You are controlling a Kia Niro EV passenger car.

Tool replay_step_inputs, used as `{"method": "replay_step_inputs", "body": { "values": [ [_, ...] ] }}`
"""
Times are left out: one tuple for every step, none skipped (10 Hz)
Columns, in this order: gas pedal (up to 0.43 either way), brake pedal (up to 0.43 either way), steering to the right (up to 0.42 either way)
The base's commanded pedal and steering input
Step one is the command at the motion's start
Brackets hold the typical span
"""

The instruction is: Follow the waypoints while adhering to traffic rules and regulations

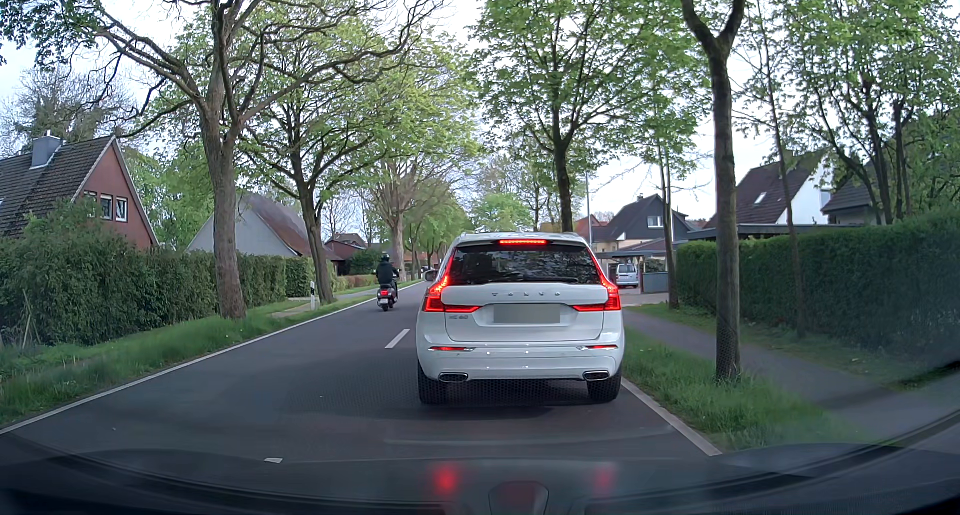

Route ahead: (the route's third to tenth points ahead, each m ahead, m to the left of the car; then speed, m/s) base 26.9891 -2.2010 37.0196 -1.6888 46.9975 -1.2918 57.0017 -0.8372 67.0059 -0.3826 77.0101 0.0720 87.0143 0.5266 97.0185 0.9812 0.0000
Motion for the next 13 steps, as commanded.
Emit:
{"method": "replay_step_inputs", "body": {
  "values": [
    [0.000,0.134,0.003],
    [0.000,0.134,0.003],
    [0.000,0.134,0.003],
    [0.000,0.134,0.003],
    [0.000,0.134,0.003],
    [0.000,0.134,0.003],
    [0.000,0.140,0.003],
    [0.000,0.134,0.003],
    [0.000,0.134,0.003],
    [0.000,0.134,0.003],
    [0.000,0.140,0.003],
    [0.000,0.134,0.003],
    [0.000,0.134,0.003]
  ]
}}
